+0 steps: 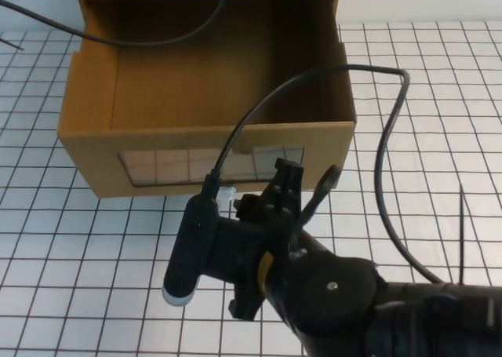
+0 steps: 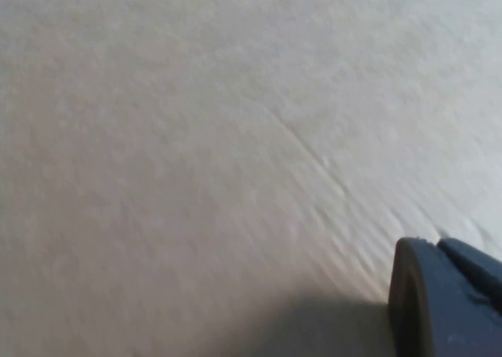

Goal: Open the shoe box
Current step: 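Pull the top drawer of the cardboard box fully open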

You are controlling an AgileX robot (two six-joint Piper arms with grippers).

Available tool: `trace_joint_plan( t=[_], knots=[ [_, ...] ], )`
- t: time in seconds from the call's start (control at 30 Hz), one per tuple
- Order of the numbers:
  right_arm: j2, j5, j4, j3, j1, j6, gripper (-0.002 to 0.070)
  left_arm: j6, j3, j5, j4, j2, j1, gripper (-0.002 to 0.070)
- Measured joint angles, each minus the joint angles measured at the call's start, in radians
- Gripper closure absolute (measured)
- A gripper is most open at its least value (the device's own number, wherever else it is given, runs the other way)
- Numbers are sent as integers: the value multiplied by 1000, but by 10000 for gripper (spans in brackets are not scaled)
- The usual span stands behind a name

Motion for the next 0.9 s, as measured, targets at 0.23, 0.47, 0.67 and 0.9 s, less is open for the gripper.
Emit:
trace_joint_plan(
  t=[0.23,0.47,0.67,0.9],
  knots=[
    [-146,120,62,-2,67,56,563,41,10,82,19,-136,0,677],
    [-347,228,180,-2,-41,83,679,80,163,32,17,-365,0,677],
    [-452,253,455,-2,-298,-50,687,141,554,-176,21,-630,0,677],
    [-539,280,909,-2,-621,-417,688,253,1093,-463,-60,-1042,0,677]
  ],
)
